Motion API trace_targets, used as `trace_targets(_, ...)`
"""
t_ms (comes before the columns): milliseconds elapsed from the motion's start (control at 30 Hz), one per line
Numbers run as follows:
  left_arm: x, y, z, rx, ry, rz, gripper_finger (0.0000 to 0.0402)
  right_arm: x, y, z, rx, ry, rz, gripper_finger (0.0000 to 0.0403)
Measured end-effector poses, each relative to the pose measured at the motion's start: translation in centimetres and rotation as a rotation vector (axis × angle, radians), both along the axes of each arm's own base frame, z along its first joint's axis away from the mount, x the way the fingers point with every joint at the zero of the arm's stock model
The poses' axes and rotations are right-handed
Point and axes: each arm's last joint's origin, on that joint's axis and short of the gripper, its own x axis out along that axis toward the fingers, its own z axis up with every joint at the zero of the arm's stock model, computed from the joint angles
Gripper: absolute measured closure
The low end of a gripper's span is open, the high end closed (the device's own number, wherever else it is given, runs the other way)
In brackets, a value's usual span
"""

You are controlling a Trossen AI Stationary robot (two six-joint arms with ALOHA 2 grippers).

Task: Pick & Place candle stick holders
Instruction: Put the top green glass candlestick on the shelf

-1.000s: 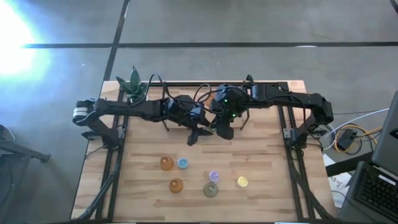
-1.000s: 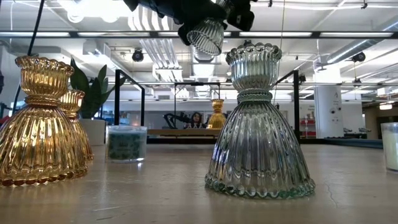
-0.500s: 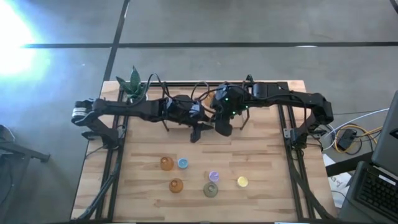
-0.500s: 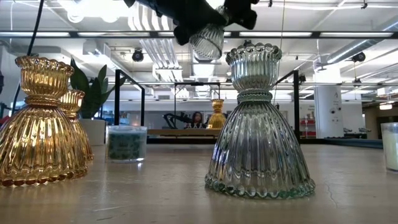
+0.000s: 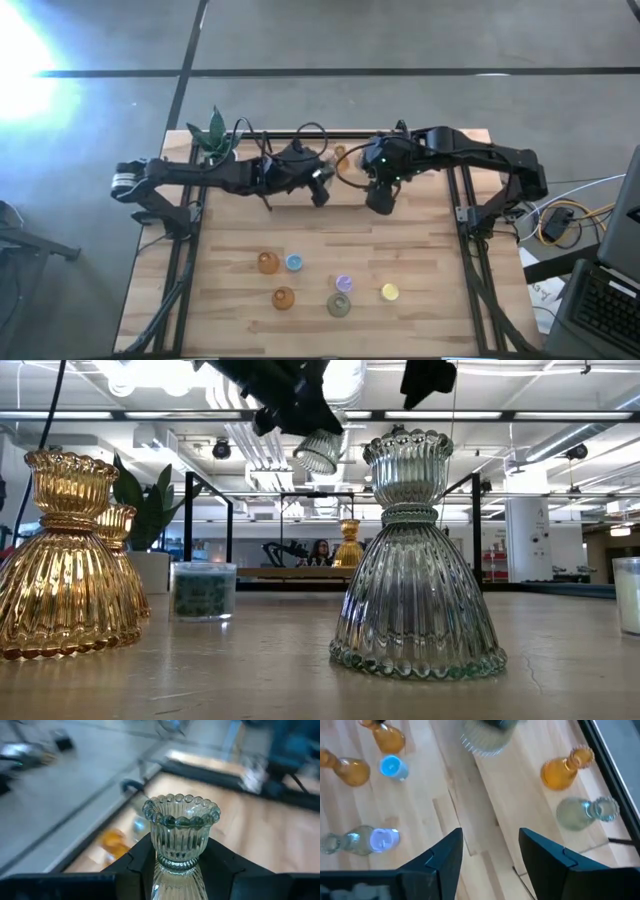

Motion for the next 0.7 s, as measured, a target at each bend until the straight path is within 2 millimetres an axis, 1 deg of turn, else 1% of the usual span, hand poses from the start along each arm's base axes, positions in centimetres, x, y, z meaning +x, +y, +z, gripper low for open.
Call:
trace_targets(100, -0.3, 0.2, -1.1, 0.006, -0.091, 0.097, 0.0277, -0.8, 0.0, 0.0, -0.012, -0.002, -0.029, 0.0215)
trace_targets(200, -0.7, 0.3, -2.3, 0.002, -0.157, 0.191, 0.0277, -1.9, -0.1, 0.1, -0.034, -0.01, -0.094, 0.022)
trace_targets(333, -1.0, 0.7, -3.7, 0.066, -0.125, 0.3, 0.0277, -3.1, -0.3, 0.0, -0.074, -0.024, -0.19, 0.0226)
trace_targets(400, -0.9, 1.0, -4.4, 0.077, -0.104, 0.322, 0.0277, -3.8, -0.4, 0.2, -0.1, -0.045, -0.224, 0.0228)
trace_targets(533, -0.4, 1.6, -5.4, 0.032, -0.13, 0.329, 0.0277, -4.6, -0.4, 0.5, -0.103, -0.081, -0.238, 0.0231)
trace_targets(600, -0.1, 1.9, -5.7, 0.01, -0.149, 0.358, 0.0277, -4.9, -0.4, 0.7, -0.103, -0.092, -0.241, 0.0232)
trace_targets(700, 0.3, 2.4, -6.7, -0.009, -0.139, 0.399, 0.0277, -5.3, -0.4, 1.0, -0.109, -0.105, -0.244, 0.023)
